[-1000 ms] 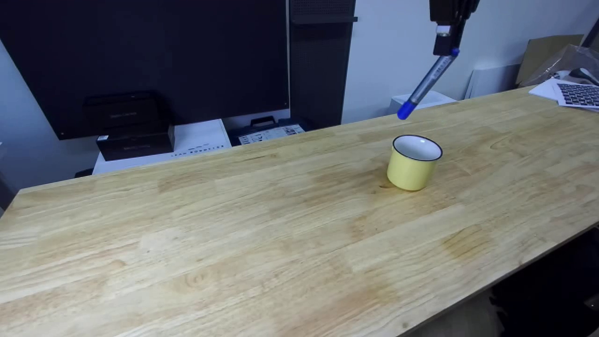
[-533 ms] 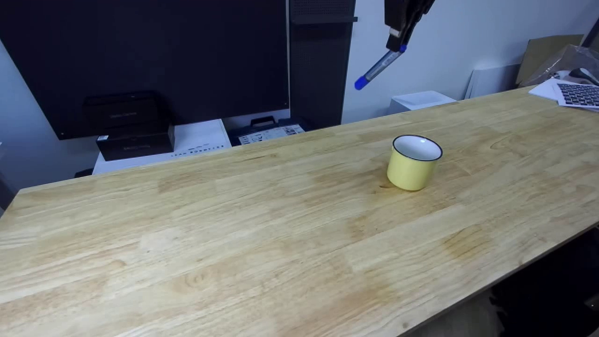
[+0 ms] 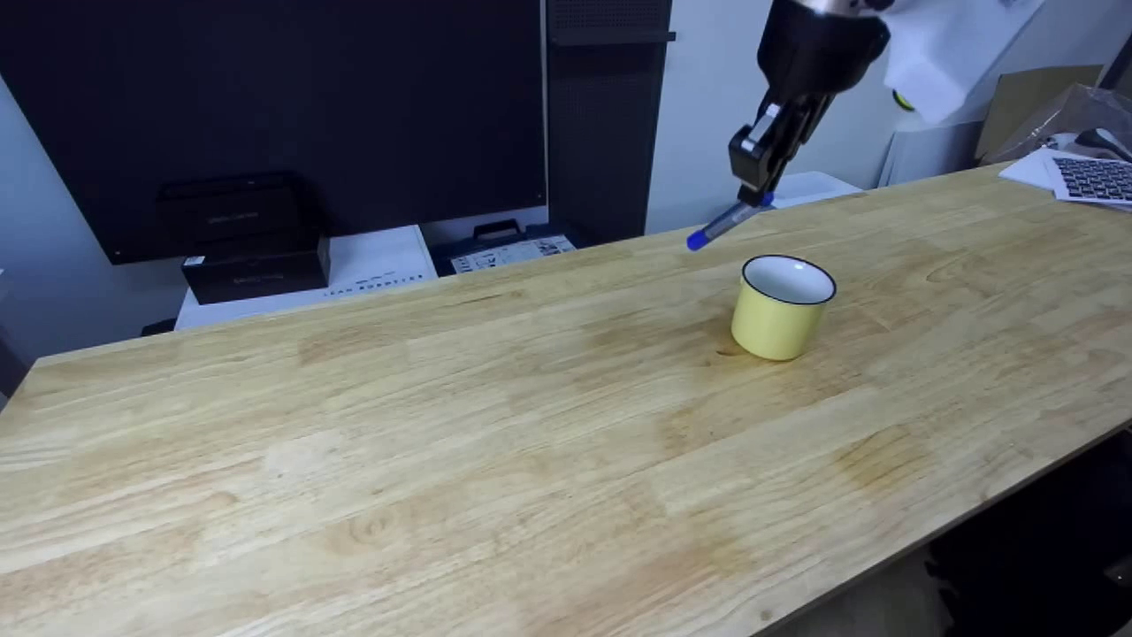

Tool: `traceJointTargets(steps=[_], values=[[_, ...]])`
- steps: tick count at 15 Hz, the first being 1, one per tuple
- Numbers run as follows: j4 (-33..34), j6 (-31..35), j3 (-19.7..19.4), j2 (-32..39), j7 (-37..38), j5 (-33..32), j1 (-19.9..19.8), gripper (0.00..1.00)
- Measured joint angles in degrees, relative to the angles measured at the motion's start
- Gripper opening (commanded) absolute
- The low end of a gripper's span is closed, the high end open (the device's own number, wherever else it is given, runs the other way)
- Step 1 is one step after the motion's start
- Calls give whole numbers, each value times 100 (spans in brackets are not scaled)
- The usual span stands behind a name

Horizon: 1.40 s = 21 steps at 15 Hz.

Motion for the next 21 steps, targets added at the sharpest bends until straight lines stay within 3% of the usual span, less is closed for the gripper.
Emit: traceJointTargets(steps=[9,16,21], values=[[-440,5,199,527,-5,8,378,5],[-423,-5,211,849,-110,83,354,5],[-357,-45,377,1114,-678,816,35,5]])
